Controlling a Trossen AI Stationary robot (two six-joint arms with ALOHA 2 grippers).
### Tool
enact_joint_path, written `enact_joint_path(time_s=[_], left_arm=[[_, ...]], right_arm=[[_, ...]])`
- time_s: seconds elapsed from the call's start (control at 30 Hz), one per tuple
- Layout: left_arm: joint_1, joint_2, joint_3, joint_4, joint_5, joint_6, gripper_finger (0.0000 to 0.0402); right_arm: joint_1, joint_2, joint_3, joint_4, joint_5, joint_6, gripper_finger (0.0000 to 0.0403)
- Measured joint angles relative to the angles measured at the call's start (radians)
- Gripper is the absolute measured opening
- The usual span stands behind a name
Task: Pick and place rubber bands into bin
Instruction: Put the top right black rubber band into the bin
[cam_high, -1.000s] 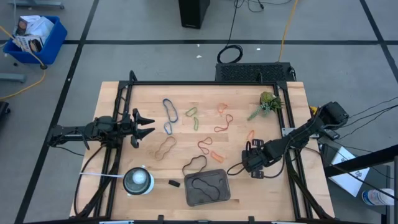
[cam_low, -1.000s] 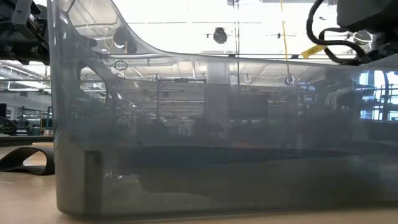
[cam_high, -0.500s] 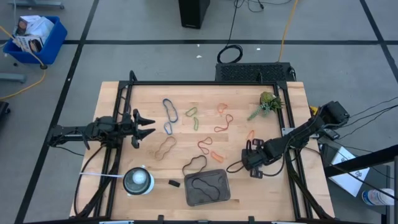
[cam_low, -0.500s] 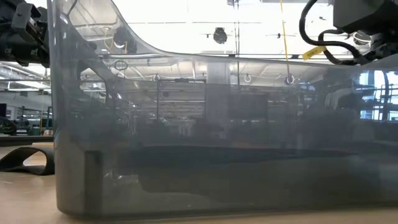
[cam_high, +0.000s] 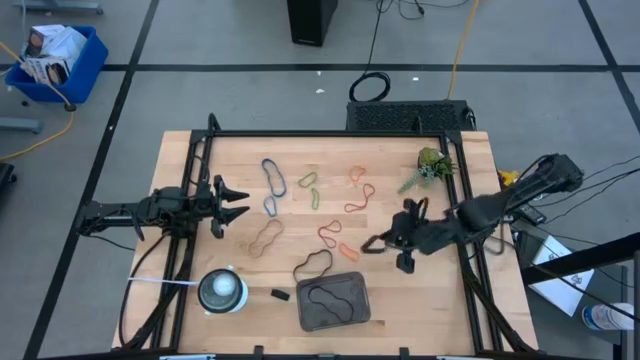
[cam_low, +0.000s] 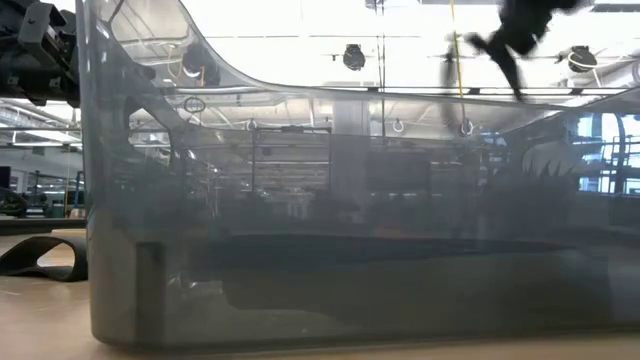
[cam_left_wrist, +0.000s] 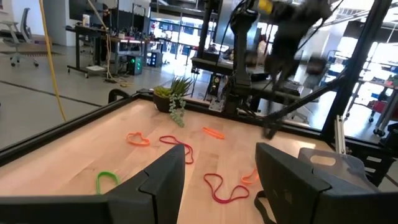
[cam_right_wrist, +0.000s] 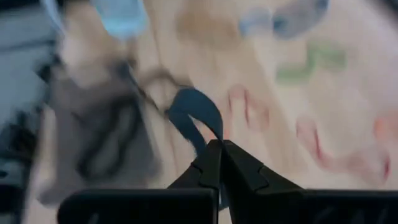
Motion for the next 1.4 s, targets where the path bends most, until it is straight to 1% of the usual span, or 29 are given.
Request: enact_joint_path(time_s=[0.13, 0.3, 0.4, 0.5, 0.63, 0.83, 1.03, 1.2, 1.4], left_arm=[[0.0, 0.0, 0.0, 0.001, 0.0, 0.001, 0.0203], [0.0, 0.0, 0.0, 0.001, 0.0, 0.001, 0.0202], [0.0, 0.0, 0.0, 0.001, 0.0, 0.001, 0.0202], [0.0, 0.0, 0.0, 0.001, 0.0, 0.001, 0.0202], [0.0, 0.0, 0.0, 0.001, 0.0, 0.001, 0.0202], [0.0, 0.0, 0.0, 0.0, 0.0, 0.001, 0.0202], [0.0, 0.0, 0.0, -0.006, 0.0, 0.001, 0.0202], [0.0, 0.0, 0.0, -0.011, 0.0, 0.001, 0.0202], [0.0, 0.0, 0.0, -0.016, 0.0, 0.001, 0.0202]], right_arm=[[0.0, 0.039, 0.194, 0.008, 0.024, -0.177, 0.0001], [0.0, 0.174, 0.446, 0.003, 0.013, -0.38, 0.0001], [0.0, 0.268, 0.573, 0.004, -0.046, -0.466, 0.0], [0.002, 0.359, 0.649, 0.003, -0.114, -0.514, 0.0], [0.004, 0.465, 0.674, 0.006, -0.176, -0.545, 0.0], [0.03, 0.604, 0.674, 0.001, -0.174, -0.568, 0.0], [0.062, 0.719, 0.674, 0.008, -0.174, -0.532, 0.0], [0.081, 0.794, 0.674, 0.009, -0.177, -0.496, 0.0], [0.075, 0.843, 0.674, 0.007, -0.257, -0.418, 0.0]])
